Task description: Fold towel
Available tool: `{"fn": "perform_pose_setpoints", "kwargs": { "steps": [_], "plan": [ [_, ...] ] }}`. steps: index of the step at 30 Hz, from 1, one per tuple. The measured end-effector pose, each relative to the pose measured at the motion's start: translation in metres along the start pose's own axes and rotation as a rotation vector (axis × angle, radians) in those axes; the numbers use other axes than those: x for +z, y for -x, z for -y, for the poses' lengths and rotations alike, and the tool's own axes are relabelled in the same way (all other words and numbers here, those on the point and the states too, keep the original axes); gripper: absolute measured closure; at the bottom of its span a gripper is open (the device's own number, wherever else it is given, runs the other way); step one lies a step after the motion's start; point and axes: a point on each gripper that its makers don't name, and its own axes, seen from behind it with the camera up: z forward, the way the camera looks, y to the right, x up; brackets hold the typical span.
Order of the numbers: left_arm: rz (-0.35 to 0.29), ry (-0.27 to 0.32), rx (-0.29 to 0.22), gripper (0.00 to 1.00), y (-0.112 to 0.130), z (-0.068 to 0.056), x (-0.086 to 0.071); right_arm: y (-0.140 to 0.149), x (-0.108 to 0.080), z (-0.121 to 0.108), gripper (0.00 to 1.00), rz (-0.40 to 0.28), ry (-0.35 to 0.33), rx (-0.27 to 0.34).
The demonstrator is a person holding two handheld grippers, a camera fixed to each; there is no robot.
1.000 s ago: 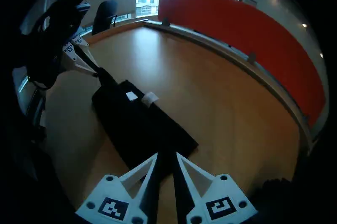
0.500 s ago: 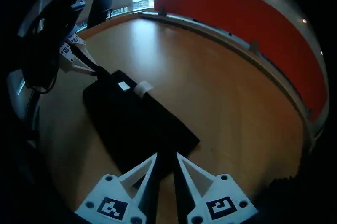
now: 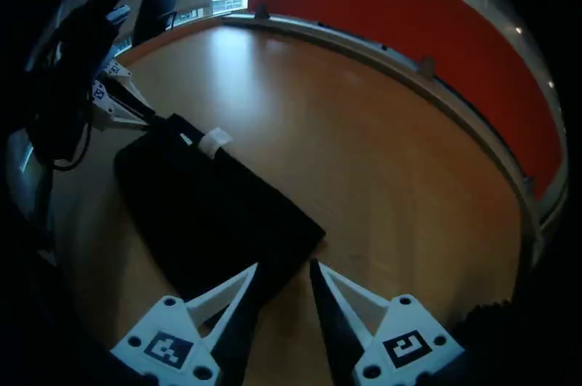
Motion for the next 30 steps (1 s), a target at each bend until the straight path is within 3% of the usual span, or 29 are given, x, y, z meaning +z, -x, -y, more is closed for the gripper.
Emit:
{"fn": "perform_pose_setpoints", "kwargs": {
  "steps": [14, 16, 18, 20, 22, 26, 30],
  "plan": [
    [-0.039, -0.058, 0.038, 0.60, -0.018, 0.022, 0.002, -0.017, 0.008, -0.021, 0.48, -0.023, 0.053, 0.026],
    [-0.045, -0.067, 0.035, 0.54, -0.021, 0.026, 0.001, -0.019, 0.008, -0.024, 0.45, -0.025, 0.060, 0.029],
    [-0.050, -0.072, 0.032, 0.31, -0.024, 0.030, 0.000, -0.020, 0.007, -0.027, 0.38, -0.027, 0.065, 0.031],
    [-0.054, -0.075, 0.030, 0.25, -0.025, 0.032, -0.001, -0.020, 0.006, -0.028, 0.36, -0.027, 0.066, 0.033],
    [-0.052, -0.077, 0.027, 0.11, -0.024, 0.033, -0.003, -0.019, 0.004, -0.028, 0.31, -0.029, 0.068, 0.036],
    [-0.045, -0.077, 0.017, 0.05, -0.019, 0.035, -0.005, -0.017, 0.000, -0.027, 0.14, -0.037, 0.070, 0.048],
    [-0.044, -0.068, 0.005, 0.05, -0.014, 0.031, -0.009, -0.012, -0.005, -0.022, 0.13, -0.037, 0.063, 0.061]
  ]
}}
